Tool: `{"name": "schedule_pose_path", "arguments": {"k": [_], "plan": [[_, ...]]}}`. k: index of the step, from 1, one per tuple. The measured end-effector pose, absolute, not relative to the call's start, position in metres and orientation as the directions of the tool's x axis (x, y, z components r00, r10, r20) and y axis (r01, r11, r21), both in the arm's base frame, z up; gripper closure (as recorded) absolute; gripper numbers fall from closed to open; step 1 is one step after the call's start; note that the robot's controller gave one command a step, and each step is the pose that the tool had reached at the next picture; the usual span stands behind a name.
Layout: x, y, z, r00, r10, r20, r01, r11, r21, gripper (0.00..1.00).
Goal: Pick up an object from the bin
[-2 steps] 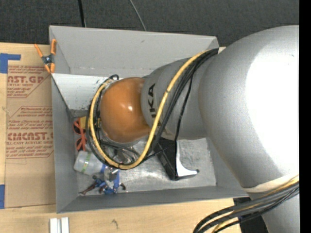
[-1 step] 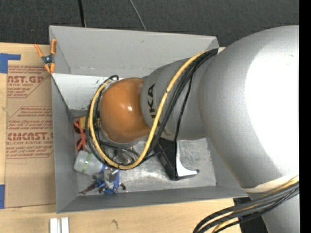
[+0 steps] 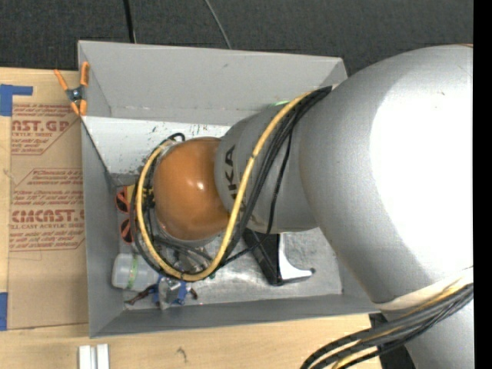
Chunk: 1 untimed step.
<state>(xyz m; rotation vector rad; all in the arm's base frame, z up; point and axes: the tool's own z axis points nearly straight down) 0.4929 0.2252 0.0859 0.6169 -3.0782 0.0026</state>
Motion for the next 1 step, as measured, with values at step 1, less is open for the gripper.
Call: {"name": "schedule_pose_path", "arguments": {"k": [1], "plan": [[0.5027, 0.2148, 0.0740, -0.856, -0.517, 0.010, -0.517, 0.856, 0.005, 1.00]]}}
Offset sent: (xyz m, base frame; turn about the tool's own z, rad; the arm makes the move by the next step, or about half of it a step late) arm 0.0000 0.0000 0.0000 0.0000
